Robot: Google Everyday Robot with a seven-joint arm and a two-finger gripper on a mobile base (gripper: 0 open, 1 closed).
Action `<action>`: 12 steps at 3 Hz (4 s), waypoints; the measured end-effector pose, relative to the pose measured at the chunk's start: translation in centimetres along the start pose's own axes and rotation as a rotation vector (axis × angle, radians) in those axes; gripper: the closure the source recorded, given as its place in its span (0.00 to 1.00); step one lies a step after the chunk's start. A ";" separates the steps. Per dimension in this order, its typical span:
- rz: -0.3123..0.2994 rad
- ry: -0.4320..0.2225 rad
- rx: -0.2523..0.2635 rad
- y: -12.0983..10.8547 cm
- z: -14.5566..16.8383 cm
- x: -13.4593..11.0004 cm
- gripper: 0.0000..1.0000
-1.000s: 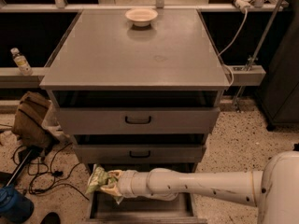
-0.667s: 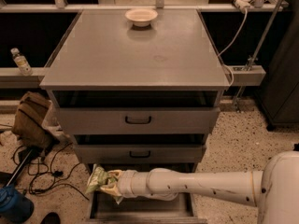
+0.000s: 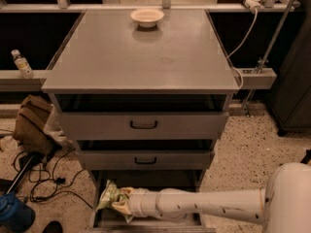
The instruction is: Place green jalapeno chip bag into bottom drawer
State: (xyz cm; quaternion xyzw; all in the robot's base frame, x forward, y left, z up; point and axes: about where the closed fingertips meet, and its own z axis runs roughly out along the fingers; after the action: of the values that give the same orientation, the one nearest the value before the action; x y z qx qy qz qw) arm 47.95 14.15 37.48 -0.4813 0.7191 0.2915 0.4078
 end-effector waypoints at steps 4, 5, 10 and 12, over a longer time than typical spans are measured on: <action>0.175 0.091 0.133 -3.5 2.1 12.3 1.00; 0.194 0.087 0.135 -5.3 3.3 12.9 1.00; 0.388 0.047 0.208 -9.1 5.2 19.6 1.00; 0.459 0.040 0.238 -10.2 5.9 22.6 0.94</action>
Offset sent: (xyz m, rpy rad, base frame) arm -0.0300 -0.0679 -0.1293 -0.0636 0.1376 -0.2591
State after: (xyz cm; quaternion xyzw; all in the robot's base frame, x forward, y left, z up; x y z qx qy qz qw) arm 54.62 4.88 14.70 -0.2597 0.8466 0.2802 0.3705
